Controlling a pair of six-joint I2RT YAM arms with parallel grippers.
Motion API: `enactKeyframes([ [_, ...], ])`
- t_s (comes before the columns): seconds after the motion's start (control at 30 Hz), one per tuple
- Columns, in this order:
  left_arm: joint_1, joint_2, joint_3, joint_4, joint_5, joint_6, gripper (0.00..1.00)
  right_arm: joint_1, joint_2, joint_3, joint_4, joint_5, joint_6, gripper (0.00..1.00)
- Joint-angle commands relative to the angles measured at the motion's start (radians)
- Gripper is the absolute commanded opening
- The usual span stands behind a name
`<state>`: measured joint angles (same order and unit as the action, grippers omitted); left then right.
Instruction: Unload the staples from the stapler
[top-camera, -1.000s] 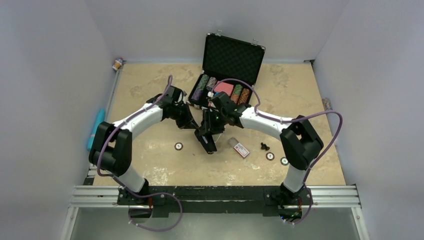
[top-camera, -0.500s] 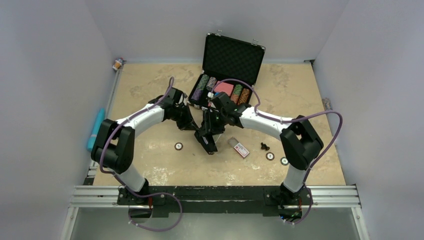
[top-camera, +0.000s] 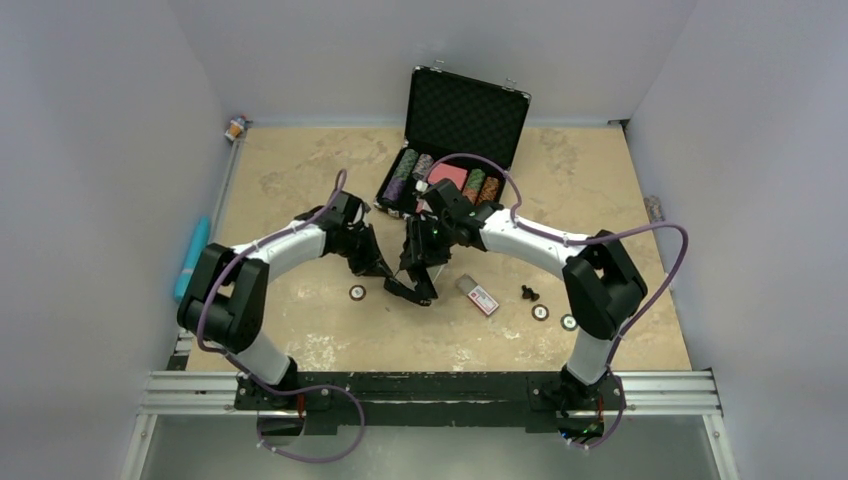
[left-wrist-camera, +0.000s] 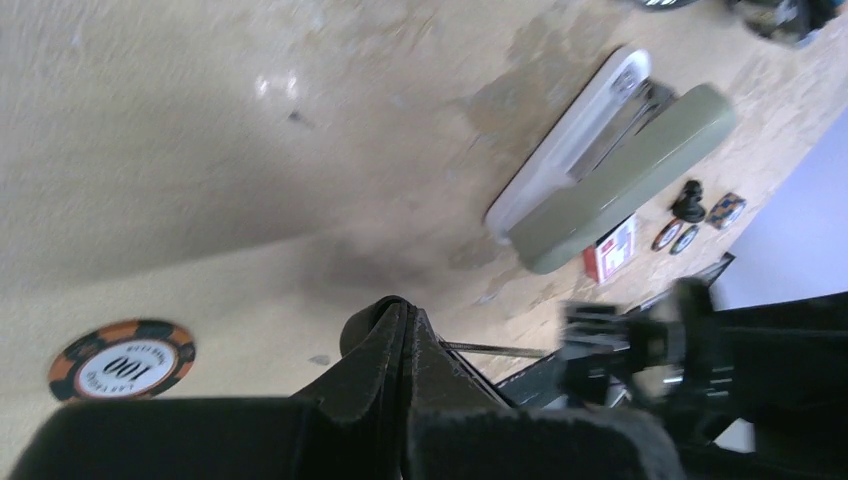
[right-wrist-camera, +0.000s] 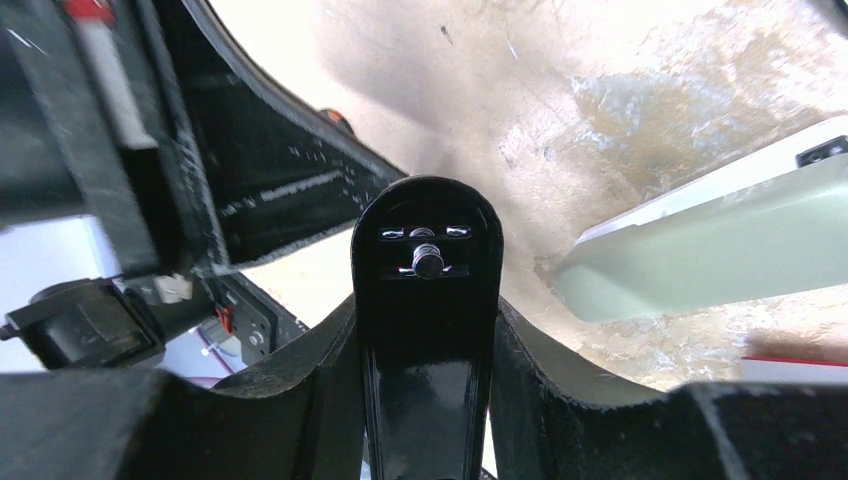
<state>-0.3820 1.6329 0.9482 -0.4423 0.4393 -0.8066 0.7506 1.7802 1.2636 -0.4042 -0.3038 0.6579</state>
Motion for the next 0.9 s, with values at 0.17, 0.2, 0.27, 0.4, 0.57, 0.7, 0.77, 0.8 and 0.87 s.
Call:
enactKeyframes([
  [0.17, -0.050, -0.241, -0.163, -0.081, 0.016, 0.015, 0.00, -0.080, -0.022, 0.171, 0.034, 0.022, -0.009, 0.00],
  [0.2, -0.054, -0.264, -0.170, -0.089, 0.016, 0.010, 0.00, -0.079, -0.018, 0.169, 0.037, 0.020, -0.008, 0.00],
  [0.27, -0.065, -0.302, -0.177, -0.099, 0.017, -0.002, 0.00, -0.080, -0.016, 0.153, 0.052, 0.015, 0.006, 0.00],
  [0.4, -0.087, -0.342, -0.175, -0.111, 0.010, -0.019, 0.00, -0.079, -0.012, 0.125, 0.069, 0.013, 0.027, 0.00],
  [0.57, -0.112, -0.350, -0.163, -0.101, 0.023, -0.035, 0.00, -0.079, -0.015, 0.123, 0.052, 0.081, 0.055, 0.00],
  [0.7, -0.122, -0.353, -0.132, -0.119, 0.012, -0.031, 0.00, -0.079, -0.011, 0.123, 0.048, 0.083, 0.066, 0.00],
  [0.77, -0.123, -0.362, -0.111, -0.152, -0.007, -0.023, 0.00, -0.076, -0.011, 0.118, 0.044, 0.073, 0.061, 0.00],
  [0.8, -0.123, -0.371, -0.096, -0.169, -0.018, -0.015, 0.00, -0.075, -0.012, 0.112, 0.046, 0.061, 0.057, 0.00],
  [0.87, -0.120, -0.387, -0.055, -0.224, -0.057, 0.008, 0.00, -0.074, -0.014, 0.099, 0.045, 0.026, 0.046, 0.00],
])
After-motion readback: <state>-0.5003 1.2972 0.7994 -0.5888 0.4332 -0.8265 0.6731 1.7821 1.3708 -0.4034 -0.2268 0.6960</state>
